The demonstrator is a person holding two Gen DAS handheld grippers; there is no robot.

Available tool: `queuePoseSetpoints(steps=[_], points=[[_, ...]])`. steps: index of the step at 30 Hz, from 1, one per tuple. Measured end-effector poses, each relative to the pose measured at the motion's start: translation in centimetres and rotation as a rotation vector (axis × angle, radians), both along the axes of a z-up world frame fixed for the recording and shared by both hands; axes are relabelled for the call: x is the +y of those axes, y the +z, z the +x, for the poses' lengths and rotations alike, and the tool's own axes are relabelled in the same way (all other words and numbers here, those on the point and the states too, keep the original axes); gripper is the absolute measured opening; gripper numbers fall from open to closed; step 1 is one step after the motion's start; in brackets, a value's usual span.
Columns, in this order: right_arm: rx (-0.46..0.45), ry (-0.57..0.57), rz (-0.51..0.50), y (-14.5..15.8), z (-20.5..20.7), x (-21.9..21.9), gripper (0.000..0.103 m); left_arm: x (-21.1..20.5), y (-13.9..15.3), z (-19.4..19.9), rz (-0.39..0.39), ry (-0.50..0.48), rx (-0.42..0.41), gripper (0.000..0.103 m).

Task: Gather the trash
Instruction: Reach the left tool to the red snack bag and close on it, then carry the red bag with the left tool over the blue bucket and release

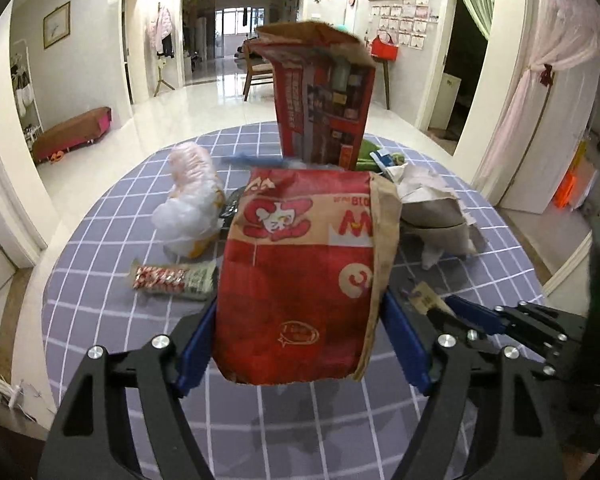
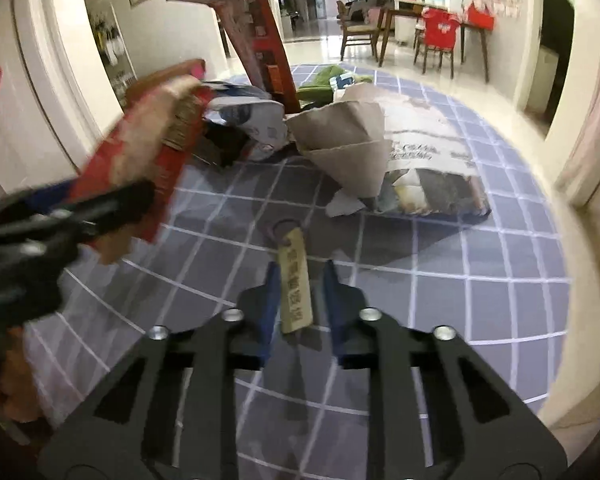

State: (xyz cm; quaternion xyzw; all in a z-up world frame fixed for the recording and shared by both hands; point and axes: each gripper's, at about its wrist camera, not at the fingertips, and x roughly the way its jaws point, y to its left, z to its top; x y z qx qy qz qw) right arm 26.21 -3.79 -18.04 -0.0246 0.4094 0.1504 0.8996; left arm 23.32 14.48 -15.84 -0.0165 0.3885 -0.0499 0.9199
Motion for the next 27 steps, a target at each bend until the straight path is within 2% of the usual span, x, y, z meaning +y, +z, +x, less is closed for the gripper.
queuePoseSetpoints(steps=[4,12,15,20,27], points=[[-0.017,0.005,0.039,0.7,-1.3,-0.6,0.001,-0.2,1.0,-1.9,-0.009,0.001,-0.025,0.076],[-0.044,-0.046,0.208,3.0,-4.5,-6.5,0.001,-3.5,3.6,-5.3,-0.004,-0.045,-0.084,0.076],[-0.061,-0.074,0.24,3.5,-5.4,-8.7,0.001,-5.0,4.3,-6.3,-0.005,-0.053,-0.105,0.076],[-0.105,-0.148,0.302,3.9,-8.2,-12.8,0.001,-10.2,4.6,-6.7,0.024,-0.15,-0.095,0.076],[-0.175,-0.389,0.33,3.8,-13.1,-23.4,0.001,-21.3,3.6,-6.8,0.053,-0.367,-0.07,0.076]])
